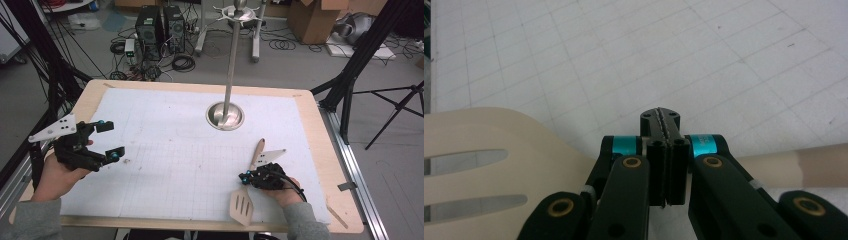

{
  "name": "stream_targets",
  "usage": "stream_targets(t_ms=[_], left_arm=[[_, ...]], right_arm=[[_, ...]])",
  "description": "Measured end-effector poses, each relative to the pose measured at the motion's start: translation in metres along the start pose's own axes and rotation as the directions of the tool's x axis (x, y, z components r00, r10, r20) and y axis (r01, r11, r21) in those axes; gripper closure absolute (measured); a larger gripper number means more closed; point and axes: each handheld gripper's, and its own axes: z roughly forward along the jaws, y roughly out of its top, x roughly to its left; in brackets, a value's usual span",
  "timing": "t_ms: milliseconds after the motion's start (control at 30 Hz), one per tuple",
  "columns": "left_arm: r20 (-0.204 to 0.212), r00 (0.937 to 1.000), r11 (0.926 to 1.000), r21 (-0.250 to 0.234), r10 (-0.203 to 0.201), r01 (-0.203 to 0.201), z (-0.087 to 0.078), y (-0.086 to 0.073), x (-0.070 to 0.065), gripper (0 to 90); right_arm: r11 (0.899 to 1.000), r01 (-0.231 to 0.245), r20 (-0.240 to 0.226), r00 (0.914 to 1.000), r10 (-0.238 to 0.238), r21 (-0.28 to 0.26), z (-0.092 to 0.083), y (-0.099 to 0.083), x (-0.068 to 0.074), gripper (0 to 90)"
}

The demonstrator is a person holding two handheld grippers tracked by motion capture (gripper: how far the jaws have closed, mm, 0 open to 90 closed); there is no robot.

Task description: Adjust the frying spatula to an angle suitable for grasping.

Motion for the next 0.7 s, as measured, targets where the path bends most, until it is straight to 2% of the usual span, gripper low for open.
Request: stream_targets(t_ms=[100, 133, 167, 200, 233, 267, 333, 400, 533, 567, 600, 700], left_arm=[[0.001, 1.0000, 1.0000, 0.000, -0.001, 0.001, 0.002, 0.000, 0.000, 2.2], [0.002, 1.0000, 1.0000, 0.000, 0.000, 0.000, 0.002, 0.000, 0.000, 2.1], [0.001, 1.0000, 1.0000, -0.001, 0.000, 0.000, 0.003, 0.000, 0.000, 2.2], [0.003, 1.0000, 1.0000, 0.000, 0.000, 0.000, 0.003, 0.000, 0.000, 2.2], [0.004, 1.0000, 1.0000, 0.002, -0.003, 0.003, 0.005, 0.000, 0.000, 2.2], [0.004, 1.0000, 1.0000, 0.002, -0.003, 0.003, 0.005, 0.000, 0.000, 2.2], [0.009, 1.0000, 1.0000, 0.008, -0.001, 0.001, 0.006, -0.001, 0.000, 2.2], [0.012, 0.9999, 0.9999, 0.010, -0.002, 0.002, 0.007, -0.001, 0.000, 2.1], [0.008, 1.0000, 0.9999, 0.010, -0.005, 0.005, 0.007, -0.002, 0.000, 2.2], [0.008, 1.0000, 0.9999, 0.010, -0.005, 0.005, 0.007, -0.002, 0.000, 2.2], [0.008, 1.0000, 0.9999, 0.011, -0.004, 0.004, 0.007, -0.002, 0.001, 2.2], [0.008, 1.0000, 0.9999, 0.012, -0.007, 0.006, 0.007, -0.003, 0.001, 2.1]], right_arm=[[0.999, 0.005, 0.015, 0.9999, -0.004, -0.039, -0.005, 0.001, -0.001, 90.0], [0.997, -0.005, 0.024, 0.9997, 0.007, -0.079, -0.011, 0.001, -0.002, 90.0], [0.991, -0.021, 0.053, 0.9982, 0.028, -0.129, -0.021, 0.000, -0.006, 90.0], [0.991, -0.021, 0.053, 0.9982, 0.028, -0.129, -0.021, 0.000, -0.006, 90.0], [0.987, -0.045, 0.082, 0.9949, 0.058, -0.157, -0.031, -0.004, -0.013, 90.0], [0.987, -0.045, 0.082, 0.9949, 0.058, -0.157, -0.031, -0.004, -0.013, 90.0], [0.983, -0.071, 0.113, 0.9894, 0.091, -0.172, -0.038, -0.010, -0.019, 90.0], [0.977, -0.112, 0.153, 0.9782, 0.141, -0.182, -0.045, -0.020, -0.029, 90.0], [0.967, -0.158, 0.178, 0.9645, 0.194, -0.200, -0.047, -0.030, -0.042, 90.0], [0.967, -0.158, 0.178, 0.9645, 0.194, -0.200, -0.047, -0.030, -0.042, 90.0], [0.962, -0.179, 0.186, 0.9580, 0.218, -0.205, -0.047, -0.033, -0.045, 90.0], [0.961, -0.187, 0.190, 0.9555, 0.225, -0.202, -0.045, -0.034, -0.048, 90.0]])
